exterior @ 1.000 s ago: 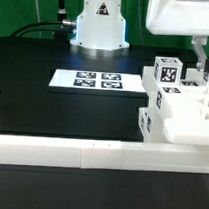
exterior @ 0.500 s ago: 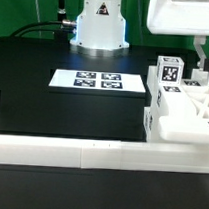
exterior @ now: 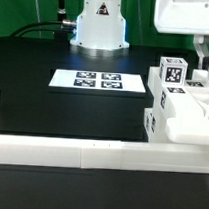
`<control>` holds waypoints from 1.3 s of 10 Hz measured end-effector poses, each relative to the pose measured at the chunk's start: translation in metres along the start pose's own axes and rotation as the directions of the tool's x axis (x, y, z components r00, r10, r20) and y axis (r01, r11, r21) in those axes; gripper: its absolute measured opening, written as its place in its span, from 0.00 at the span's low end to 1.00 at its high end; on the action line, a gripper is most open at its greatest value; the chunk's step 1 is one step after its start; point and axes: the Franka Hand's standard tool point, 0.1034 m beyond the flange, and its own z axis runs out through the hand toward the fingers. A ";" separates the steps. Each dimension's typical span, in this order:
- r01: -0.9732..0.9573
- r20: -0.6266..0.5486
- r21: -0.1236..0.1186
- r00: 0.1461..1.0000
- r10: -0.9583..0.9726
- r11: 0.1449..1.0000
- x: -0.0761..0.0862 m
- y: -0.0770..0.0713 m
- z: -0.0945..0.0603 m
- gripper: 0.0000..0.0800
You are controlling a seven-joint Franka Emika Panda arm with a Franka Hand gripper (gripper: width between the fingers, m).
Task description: Assemble chair
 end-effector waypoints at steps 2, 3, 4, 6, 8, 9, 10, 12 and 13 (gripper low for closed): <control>-0.177 -0.005 -0.006 0.984 0.177 0.984 -0.001 0.000 0.000 0.36; -0.260 -0.007 -0.009 0.966 0.260 0.966 -0.001 0.001 0.000 0.36; -0.317 -0.008 -0.011 0.948 0.317 0.948 -0.002 0.001 0.000 0.36; -0.359 -0.003 -0.010 0.933 0.359 0.933 -0.001 0.002 0.000 0.36; -0.277 0.002 -0.006 0.961 0.277 0.961 -0.001 0.001 0.000 0.69; -0.176 0.003 -0.004 0.984 0.176 0.984 -0.001 0.000 -0.001 0.69; -0.043 0.004 0.000 0.999 0.043 0.999 -0.002 -0.002 -0.002 0.79; 0.177 0.006 0.006 0.984 -0.177 0.984 -0.006 -0.006 -0.004 0.80; 0.297 0.004 0.008 0.955 -0.297 0.955 -0.006 -0.008 -0.004 0.81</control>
Offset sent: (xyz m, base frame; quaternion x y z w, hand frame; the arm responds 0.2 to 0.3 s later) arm 0.0013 0.0064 -0.0007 -0.0188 0.0064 0.1844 0.9827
